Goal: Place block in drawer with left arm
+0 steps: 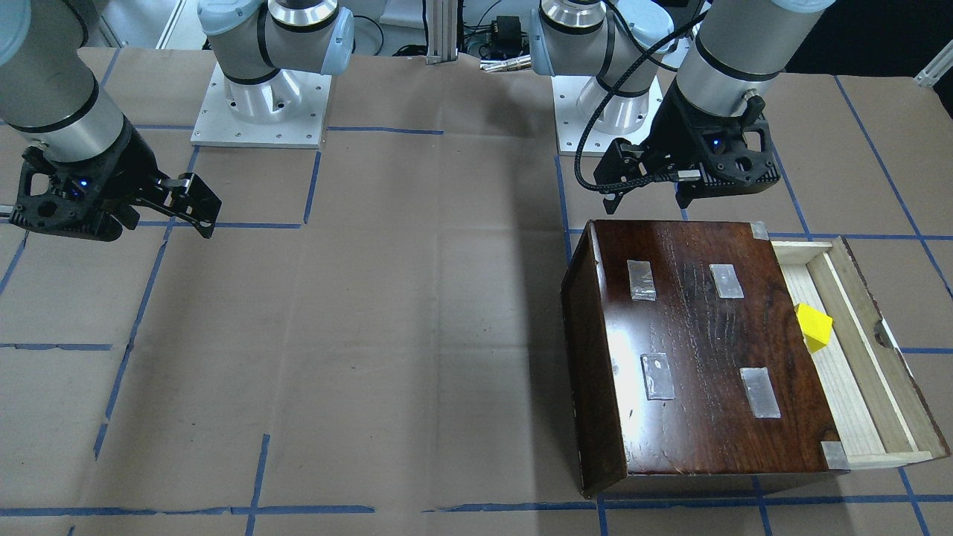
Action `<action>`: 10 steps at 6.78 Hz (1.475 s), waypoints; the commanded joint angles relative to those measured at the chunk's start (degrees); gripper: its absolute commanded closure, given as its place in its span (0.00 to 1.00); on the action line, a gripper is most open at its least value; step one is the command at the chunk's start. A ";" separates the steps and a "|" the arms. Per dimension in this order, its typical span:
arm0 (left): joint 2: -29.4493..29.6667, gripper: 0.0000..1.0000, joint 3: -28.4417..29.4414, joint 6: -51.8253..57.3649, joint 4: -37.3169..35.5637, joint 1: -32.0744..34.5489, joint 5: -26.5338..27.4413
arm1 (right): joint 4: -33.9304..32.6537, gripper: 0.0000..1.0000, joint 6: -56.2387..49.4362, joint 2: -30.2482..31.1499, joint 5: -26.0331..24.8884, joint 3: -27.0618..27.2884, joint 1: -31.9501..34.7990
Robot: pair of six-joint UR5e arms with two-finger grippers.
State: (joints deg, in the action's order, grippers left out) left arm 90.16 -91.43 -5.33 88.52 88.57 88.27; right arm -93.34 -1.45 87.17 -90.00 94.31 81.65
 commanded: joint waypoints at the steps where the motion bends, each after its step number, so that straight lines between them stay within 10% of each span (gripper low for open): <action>1: -0.07 0.02 -0.15 2.94 0.07 0.20 0.06 | 0.00 0.00 -0.04 -0.07 0.00 0.00 0.00; 10: 0.28 0.02 -0.15 4.01 -0.19 1.78 1.73 | 0.00 0.00 0.05 0.01 0.00 0.00 0.00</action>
State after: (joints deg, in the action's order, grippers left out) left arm 90.47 -91.55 -1.32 88.34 90.35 90.00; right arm -93.34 -1.48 87.16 -90.00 94.31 81.65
